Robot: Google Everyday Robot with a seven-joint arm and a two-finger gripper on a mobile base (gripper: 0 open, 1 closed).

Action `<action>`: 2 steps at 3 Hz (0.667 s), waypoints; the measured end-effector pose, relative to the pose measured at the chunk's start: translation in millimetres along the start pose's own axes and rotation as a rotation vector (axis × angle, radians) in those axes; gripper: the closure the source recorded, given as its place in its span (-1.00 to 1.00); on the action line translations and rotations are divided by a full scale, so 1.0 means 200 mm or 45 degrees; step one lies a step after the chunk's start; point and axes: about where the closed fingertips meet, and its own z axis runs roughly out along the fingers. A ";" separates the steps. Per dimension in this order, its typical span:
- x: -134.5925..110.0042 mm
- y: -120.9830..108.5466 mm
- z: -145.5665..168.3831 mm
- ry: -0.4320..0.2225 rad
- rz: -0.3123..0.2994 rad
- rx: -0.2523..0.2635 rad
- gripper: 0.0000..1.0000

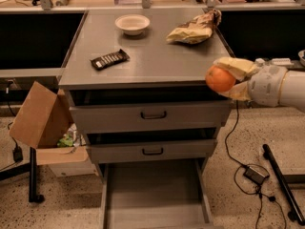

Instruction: Pick orange from bottom drawer and place on counter

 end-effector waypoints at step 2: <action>0.06 -0.08 -0.03 0.020 0.018 0.038 1.00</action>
Offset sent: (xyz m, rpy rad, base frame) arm 0.0099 -0.0089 0.0204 0.0585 -0.0041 -0.0216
